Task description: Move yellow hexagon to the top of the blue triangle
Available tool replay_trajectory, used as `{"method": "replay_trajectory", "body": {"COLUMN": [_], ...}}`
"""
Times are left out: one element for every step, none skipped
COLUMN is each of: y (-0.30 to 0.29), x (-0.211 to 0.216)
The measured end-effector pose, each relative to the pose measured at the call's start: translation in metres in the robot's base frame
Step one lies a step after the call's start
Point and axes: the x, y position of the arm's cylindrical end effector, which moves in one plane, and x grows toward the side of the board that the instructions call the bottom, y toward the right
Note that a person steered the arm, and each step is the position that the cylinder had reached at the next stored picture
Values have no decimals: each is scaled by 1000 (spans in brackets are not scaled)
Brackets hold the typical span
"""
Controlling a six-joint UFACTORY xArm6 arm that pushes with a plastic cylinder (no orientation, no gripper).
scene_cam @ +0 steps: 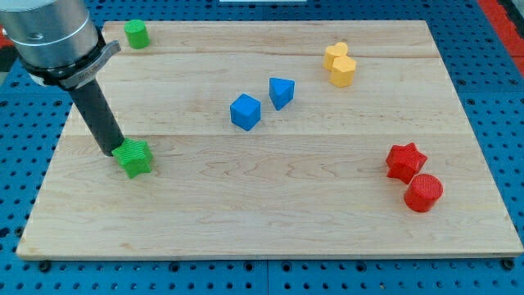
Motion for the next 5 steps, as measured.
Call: {"method": "replay_trajectory", "body": {"y": [47, 92, 160, 229, 328], "x": [-29, -58, -47, -59, -53]}}
